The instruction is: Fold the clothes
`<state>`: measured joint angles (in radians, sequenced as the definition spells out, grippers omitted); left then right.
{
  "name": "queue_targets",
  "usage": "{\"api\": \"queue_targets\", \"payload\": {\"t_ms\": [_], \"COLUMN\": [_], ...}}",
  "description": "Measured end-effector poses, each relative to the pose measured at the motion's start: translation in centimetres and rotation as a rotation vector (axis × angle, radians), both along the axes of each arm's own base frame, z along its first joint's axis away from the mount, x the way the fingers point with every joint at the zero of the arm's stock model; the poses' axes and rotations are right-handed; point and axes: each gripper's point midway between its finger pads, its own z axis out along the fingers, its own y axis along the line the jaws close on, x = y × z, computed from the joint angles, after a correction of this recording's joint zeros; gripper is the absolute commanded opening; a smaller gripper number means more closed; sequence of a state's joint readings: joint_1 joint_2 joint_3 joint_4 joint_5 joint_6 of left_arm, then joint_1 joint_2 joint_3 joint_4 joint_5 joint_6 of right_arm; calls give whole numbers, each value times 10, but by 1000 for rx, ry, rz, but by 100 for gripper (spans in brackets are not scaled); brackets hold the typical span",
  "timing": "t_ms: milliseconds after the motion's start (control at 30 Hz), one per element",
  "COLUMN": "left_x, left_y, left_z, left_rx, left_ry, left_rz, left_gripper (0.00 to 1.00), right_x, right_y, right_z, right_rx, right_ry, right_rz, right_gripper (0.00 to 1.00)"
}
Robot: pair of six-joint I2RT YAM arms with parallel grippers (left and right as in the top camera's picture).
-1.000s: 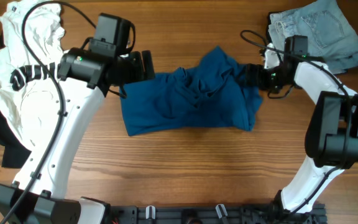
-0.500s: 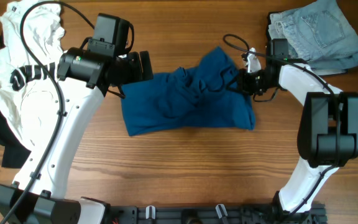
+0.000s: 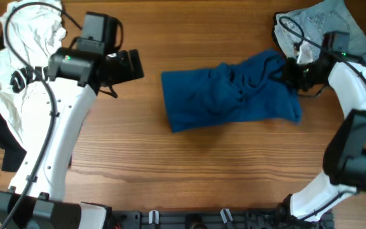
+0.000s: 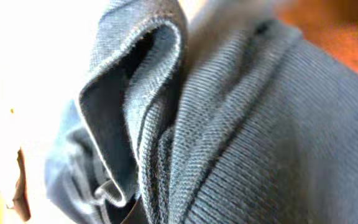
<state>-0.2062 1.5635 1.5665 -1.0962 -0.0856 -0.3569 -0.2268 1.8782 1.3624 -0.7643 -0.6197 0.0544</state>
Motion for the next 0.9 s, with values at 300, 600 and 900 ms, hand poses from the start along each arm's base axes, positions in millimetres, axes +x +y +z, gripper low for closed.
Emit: {"api": "queue_targets", "payload": {"t_ms": [300, 600, 900], "left_x": [6, 2, 1], "left_y": [55, 118, 125], "left_z": [1, 1, 1], "left_rx": [14, 32, 32], "left_ry": [-5, -5, -4], "left_rz": [146, 312, 330], "left_gripper": [100, 100, 100], "right_x": [-5, -26, -55], "right_y": [100, 211, 275], "right_z": [40, 35, 22], "right_rx": [-19, -126, -162], "right_ry": [-117, -144, -133], "right_rz": [219, 329, 373], "right_gripper": [4, 5, 59]}}
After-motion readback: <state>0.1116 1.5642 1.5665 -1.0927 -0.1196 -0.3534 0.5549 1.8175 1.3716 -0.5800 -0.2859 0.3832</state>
